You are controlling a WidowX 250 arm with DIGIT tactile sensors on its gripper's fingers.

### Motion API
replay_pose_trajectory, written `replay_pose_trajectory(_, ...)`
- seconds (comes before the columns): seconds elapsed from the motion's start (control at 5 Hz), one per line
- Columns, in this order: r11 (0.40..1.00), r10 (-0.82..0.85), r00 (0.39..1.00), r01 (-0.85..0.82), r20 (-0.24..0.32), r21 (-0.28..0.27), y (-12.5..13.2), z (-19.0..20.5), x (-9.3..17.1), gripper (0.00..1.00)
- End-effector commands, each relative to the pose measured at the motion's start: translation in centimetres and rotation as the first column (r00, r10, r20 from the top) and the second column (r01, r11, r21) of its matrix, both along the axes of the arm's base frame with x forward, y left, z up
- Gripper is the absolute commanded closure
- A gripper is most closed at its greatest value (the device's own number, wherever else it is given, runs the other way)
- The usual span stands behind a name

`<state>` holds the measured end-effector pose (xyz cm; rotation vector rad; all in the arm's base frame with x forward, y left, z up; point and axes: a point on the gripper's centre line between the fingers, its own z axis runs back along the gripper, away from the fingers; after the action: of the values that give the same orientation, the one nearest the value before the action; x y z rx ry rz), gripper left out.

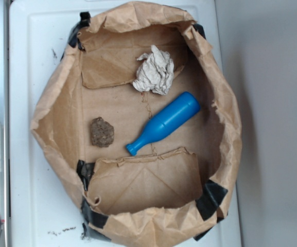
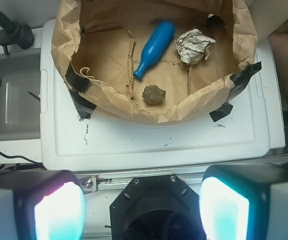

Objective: Grab the blue bottle.

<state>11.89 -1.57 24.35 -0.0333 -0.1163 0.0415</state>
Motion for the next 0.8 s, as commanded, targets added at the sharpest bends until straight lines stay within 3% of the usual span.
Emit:
replay_pose_trajectory(0.0, 1.000, 0.000, 1.000, 0.000, 0.000, 0.000, 0.0, 0.0, 0.0, 0.00)
replay_pose_trajectory(0.2, 0.978, 0.205, 0.969, -0.197, 0.139, -0.068, 1.4, -0.4, 5.0, 0.00)
replay_pose_trajectory(0.4, 0.923, 0.383, 0.905, -0.366, 0.184, -0.120, 2.7, -1.2, 9.7, 0.00)
replay_pose_trajectory(0.6, 0.868, 0.496, 0.849, -0.488, 0.185, -0.089, 4.0, -4.9, 14.4, 0.00)
